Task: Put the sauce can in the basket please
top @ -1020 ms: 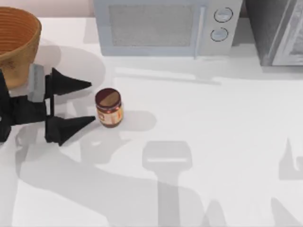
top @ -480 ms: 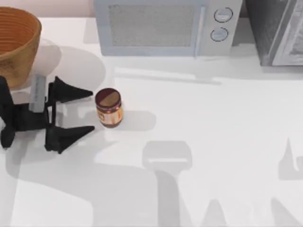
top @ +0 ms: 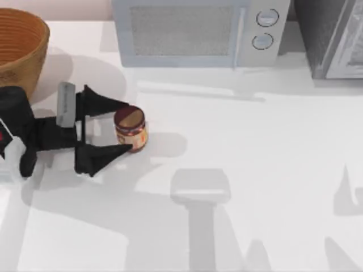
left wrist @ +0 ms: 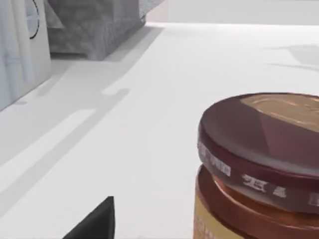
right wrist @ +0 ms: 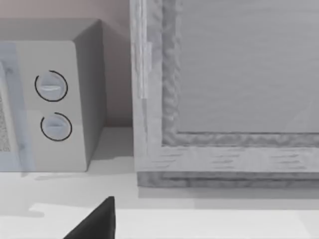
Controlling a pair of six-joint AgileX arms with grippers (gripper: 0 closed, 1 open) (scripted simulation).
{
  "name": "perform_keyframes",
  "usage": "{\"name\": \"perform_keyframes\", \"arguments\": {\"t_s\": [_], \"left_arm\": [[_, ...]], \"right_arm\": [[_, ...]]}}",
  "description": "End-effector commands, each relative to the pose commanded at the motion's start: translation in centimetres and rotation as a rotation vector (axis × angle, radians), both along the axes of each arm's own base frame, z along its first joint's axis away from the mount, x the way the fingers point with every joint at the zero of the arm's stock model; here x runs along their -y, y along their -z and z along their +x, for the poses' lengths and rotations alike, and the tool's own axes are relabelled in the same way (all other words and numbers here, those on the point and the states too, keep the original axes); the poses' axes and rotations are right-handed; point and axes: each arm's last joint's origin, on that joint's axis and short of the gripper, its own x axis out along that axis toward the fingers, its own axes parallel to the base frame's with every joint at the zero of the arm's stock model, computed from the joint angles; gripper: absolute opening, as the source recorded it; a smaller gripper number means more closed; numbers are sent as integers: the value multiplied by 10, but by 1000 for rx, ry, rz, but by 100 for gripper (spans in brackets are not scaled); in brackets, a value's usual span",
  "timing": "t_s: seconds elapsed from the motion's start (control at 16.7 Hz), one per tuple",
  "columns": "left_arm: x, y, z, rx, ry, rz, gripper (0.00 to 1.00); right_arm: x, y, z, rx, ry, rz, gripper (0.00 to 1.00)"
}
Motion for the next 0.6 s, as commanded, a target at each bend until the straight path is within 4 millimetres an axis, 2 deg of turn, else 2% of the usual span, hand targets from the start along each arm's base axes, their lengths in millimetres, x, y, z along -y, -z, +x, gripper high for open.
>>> {"name": "perform_keyframes", "arguments": {"t_s": [0.3,0.54,0.6], "left_arm": [[32,5,-1,0,-1,-9,100],[33,5,-1,0,-1,-9,100],[33,5,-1,0,-1,-9,92]], "right_arm": [[0,0,0,0,0,0,100],[0,0,0,0,0,0,100],[0,0,0,0,0,0,100]]}}
